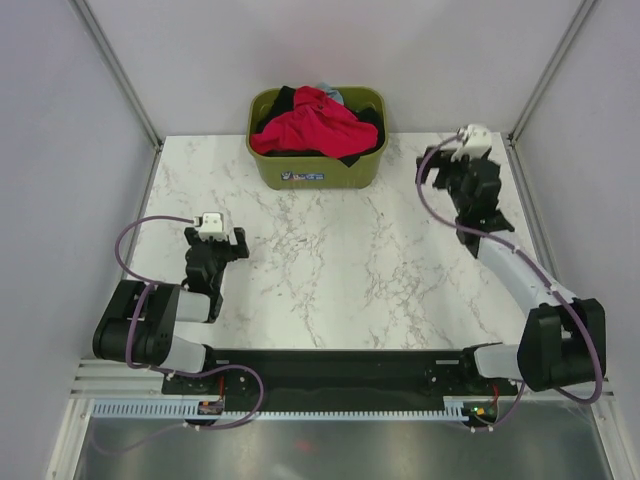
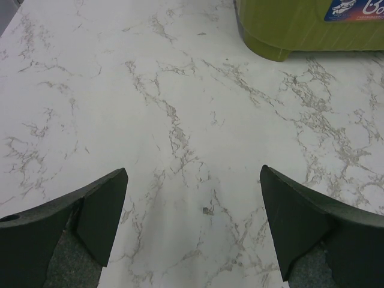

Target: Fold and stack the t-shirts

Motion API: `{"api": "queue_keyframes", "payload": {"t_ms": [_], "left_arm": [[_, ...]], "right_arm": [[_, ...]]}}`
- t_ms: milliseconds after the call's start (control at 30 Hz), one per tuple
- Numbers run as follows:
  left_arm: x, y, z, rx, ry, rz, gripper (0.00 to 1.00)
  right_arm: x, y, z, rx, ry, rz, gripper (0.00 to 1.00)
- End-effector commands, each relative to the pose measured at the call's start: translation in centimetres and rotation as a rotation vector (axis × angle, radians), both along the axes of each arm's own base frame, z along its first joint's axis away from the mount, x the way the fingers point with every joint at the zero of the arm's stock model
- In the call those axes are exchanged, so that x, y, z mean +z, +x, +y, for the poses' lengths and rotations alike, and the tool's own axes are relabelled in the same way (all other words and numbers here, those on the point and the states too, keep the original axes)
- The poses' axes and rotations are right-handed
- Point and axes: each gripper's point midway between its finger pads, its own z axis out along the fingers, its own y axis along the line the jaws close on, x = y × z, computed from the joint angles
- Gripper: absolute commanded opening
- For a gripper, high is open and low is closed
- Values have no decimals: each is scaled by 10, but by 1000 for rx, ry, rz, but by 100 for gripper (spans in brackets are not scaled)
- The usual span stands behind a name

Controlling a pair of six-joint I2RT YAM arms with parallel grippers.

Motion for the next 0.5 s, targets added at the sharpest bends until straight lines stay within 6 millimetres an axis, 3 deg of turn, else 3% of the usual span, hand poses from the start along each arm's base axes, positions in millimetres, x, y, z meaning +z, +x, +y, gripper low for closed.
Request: {"api": "queue_keyframes", "payload": {"t_ms": [0, 33, 67, 100, 133, 167, 200, 267, 300, 333, 467], "left_arm": [[19, 7, 4, 13, 19, -71, 100], [19, 7, 4, 13, 18, -69, 100], [19, 7, 4, 13, 19, -71, 100], [20, 8, 4, 13, 18, -72, 100], [20, 8, 4, 13, 19, -74, 100], [19, 7, 4, 13, 18, -71, 100], [20, 8, 4, 13, 18, -72, 100], [19, 7, 4, 13, 18, -69, 100], [19, 7, 4, 15, 18, -68, 100], [20, 7, 4, 13, 18, -72, 100], [19, 7, 4, 15, 18, -71, 100]], "right_arm": [[71, 17, 33, 53, 274, 96, 98], [81, 26, 46, 104, 316, 106, 98], [80, 32, 60, 155, 347, 161, 98], [92, 57, 81, 210, 372, 171, 98], [89, 68, 90, 205, 384, 201, 98], [79, 74, 99, 204, 375, 258, 98], [80, 97, 121, 234, 366, 269, 98], [58, 108, 137, 231, 316, 370, 98], [58, 125, 159, 260, 296, 371, 98], [44, 124, 162, 237, 265, 428, 98], [28, 138, 190, 260, 208, 428, 98]]}}
